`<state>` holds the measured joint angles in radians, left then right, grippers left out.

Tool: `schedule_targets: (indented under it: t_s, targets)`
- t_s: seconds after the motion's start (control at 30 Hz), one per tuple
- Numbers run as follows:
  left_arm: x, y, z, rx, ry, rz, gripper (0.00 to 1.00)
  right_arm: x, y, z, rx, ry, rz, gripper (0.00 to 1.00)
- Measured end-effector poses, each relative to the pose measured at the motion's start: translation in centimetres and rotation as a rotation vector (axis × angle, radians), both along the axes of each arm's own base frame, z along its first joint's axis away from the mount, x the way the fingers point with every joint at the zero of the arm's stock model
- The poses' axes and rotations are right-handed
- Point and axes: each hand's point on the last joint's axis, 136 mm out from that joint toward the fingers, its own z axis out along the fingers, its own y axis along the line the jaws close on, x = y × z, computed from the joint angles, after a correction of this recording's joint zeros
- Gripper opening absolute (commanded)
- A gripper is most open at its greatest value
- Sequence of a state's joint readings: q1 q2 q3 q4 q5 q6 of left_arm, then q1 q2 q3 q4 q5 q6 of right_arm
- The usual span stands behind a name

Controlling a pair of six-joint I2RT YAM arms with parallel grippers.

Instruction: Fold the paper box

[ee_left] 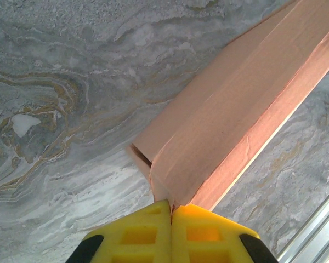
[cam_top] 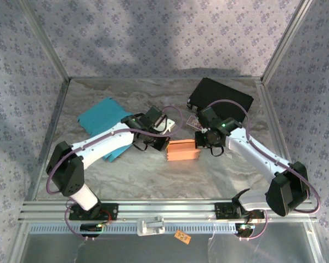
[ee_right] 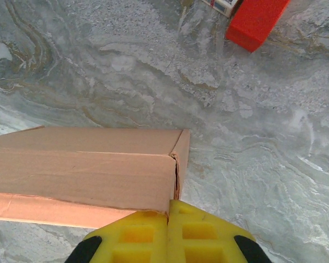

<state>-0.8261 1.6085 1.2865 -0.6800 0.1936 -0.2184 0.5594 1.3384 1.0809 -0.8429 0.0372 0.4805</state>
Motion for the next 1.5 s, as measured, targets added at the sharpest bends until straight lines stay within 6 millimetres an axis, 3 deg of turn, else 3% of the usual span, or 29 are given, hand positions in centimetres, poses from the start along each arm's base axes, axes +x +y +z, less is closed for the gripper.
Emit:
schedule_targets:
  t_s: [0.8,1.5]
  targets:
    - [0.4,-0.5,0.1,-0.040,0.204,0.424,0.02,-0.2,0.4,0.0,-0.003,-0.009,-0.072,0.00]
    - [1.1,-0.8,-0.8,-0.138,0.179,0.446,0.02,-0.5,0.4,-0.5,0.010,-0.031,-0.069,0.00]
